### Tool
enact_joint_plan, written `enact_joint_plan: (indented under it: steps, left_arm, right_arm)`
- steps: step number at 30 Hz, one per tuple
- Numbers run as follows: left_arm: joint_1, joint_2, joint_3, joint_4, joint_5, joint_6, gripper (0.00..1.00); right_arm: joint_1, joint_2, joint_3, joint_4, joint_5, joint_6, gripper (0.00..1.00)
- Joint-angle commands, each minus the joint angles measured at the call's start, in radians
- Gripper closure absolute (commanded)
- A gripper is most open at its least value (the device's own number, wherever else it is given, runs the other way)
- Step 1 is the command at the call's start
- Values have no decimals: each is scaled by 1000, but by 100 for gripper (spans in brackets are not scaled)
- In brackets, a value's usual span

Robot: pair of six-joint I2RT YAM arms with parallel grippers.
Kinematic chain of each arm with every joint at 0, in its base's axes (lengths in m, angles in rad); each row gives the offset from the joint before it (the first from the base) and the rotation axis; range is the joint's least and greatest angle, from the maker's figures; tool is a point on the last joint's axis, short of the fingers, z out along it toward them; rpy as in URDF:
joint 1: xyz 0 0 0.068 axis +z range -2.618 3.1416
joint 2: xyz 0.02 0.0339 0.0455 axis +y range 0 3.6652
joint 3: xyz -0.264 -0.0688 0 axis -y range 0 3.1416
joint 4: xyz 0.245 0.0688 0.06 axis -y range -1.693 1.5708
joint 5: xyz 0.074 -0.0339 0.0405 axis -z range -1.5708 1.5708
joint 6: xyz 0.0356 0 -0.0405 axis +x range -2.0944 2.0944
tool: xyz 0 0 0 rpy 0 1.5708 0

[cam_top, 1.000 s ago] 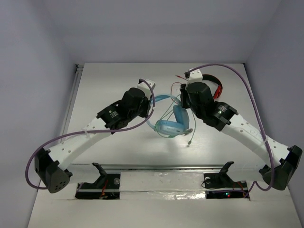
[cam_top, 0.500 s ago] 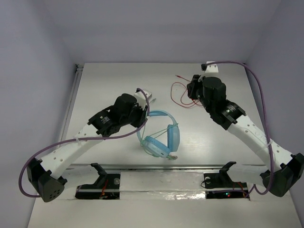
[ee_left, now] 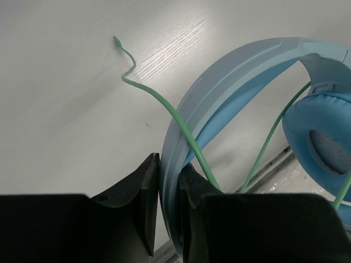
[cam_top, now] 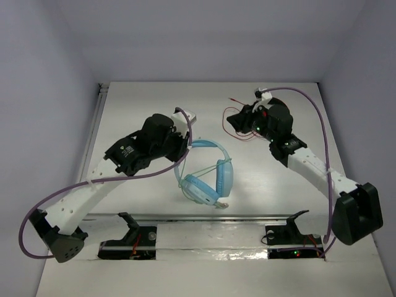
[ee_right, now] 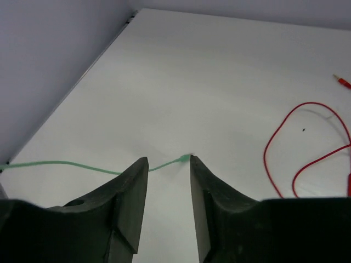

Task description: Wrap the headphones

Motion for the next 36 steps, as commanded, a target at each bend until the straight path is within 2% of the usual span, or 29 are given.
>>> enact_joint_plan:
  steps: [1,3,6,9,12,18,26,34,36]
  left_arm:
    - [3,-20,160,-12,83,-18,100]
    - [3,-4,233,-64,114,-12,100]
    - [3,16,309,-114,134,-7,100]
    - [13,44,370,-142,168,-5,100]
    - [13,64,407,-142,208,-13,100]
    - [13,92,433,-148,218,-18,100]
    - [13,70,424,-121,275,-32,100]
    - [13,58,409,-114,294,-33,100]
    - [13,56,409,-114,289,-35,100]
  right_arm:
    - [-97,52,-39,277,-372,16,55]
    - [-97,102,-11,242,-490,-19,42]
    - [-97,147,35,133,-649,-107,32]
    - [-97,202,44,149,-786,-125,26]
    - [-77,245,40,222,-828,-88,22]
    - [20,273,47,274,-863,-76,20]
    - [40,311,43,395,-834,-1,20]
    - [72,320,86,311,-804,-47,21]
    - [95,326,89,311,-816,-45,26]
